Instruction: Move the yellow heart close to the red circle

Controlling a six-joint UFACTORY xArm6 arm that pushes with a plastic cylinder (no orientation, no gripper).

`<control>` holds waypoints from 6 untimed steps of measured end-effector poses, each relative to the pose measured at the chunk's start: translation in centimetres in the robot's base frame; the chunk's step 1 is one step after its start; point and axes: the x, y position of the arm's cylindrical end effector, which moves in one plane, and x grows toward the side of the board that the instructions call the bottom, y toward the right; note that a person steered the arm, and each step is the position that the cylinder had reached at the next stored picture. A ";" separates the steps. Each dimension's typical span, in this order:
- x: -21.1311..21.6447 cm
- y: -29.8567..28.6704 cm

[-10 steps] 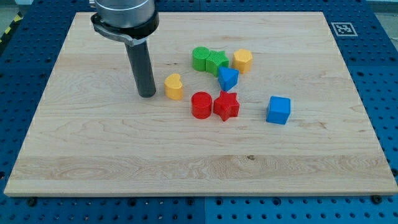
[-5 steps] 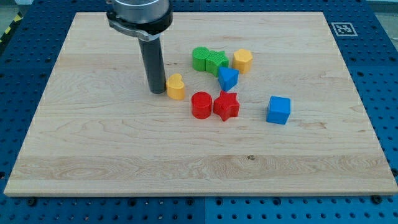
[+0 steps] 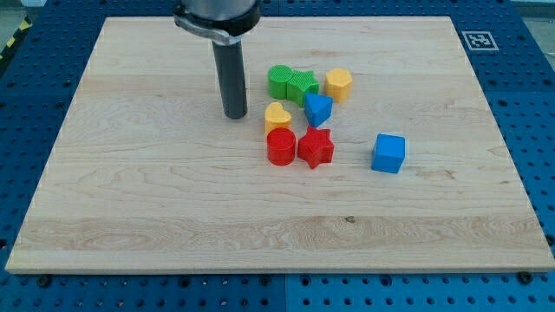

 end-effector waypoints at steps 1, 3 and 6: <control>-0.1 0.1; 1.9 2.6; 3.7 4.0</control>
